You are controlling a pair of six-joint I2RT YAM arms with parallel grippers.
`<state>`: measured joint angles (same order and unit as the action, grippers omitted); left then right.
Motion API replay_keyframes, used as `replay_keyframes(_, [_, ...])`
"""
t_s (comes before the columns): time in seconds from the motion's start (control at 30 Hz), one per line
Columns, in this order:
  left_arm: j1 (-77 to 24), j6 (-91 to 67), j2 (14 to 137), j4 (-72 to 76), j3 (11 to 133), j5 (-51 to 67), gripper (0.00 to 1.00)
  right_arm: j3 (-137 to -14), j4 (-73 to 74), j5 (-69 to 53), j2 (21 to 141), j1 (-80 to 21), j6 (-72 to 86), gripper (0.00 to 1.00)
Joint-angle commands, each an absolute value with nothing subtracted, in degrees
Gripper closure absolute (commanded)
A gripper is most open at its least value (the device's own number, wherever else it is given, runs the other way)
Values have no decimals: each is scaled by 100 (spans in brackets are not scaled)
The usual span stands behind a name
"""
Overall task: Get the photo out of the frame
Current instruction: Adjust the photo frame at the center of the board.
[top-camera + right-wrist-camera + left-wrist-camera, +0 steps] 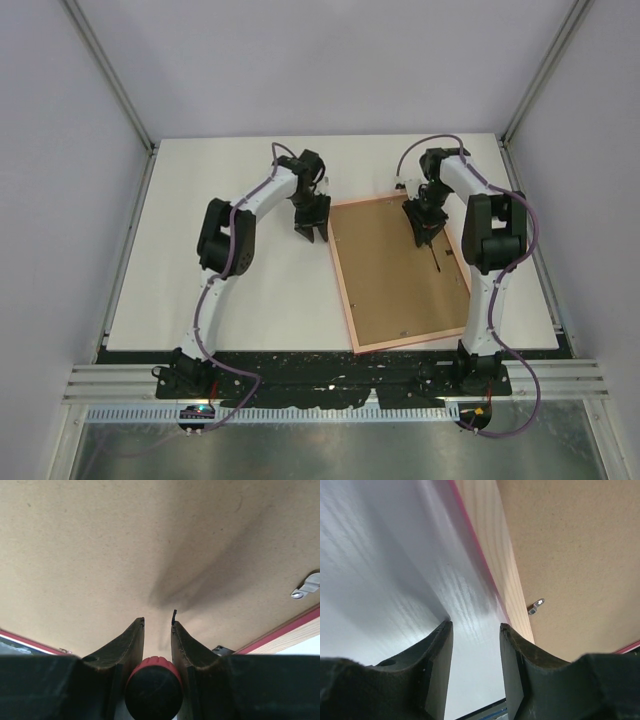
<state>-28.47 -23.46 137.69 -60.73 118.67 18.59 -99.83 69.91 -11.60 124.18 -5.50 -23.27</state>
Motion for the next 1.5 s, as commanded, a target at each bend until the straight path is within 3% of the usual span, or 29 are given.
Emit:
replay_keyframes(0.0, [-2584, -2487, 13571, -5801, 11945, 1873, 55, -10344, 7330, -1608, 12218, -501, -2285, 92])
replay_keyframes(0.33, [-2689, -2689, 12744, -5405, 10829, 2039, 55, -10776, 7409, -547, 11962, 527, -2452, 92])
replay_keyframes(0.63, [-2733, -2654, 12691, -5273, 10573, 2373, 56, -9732, 7146, 482, 11550, 1204, -2979, 92])
replay_keyframes(0.93, [-2997, -2725, 12876, -5282, 10617, 2303, 57, -8597, 6654, 642, 11338, 1195, -3024, 92])
replay_keyframes(1.47, [-3120, -2769, 13333, -5423, 11038, 2075, 57, -8121, 6407, 88, 11478, 484, -2628, 92])
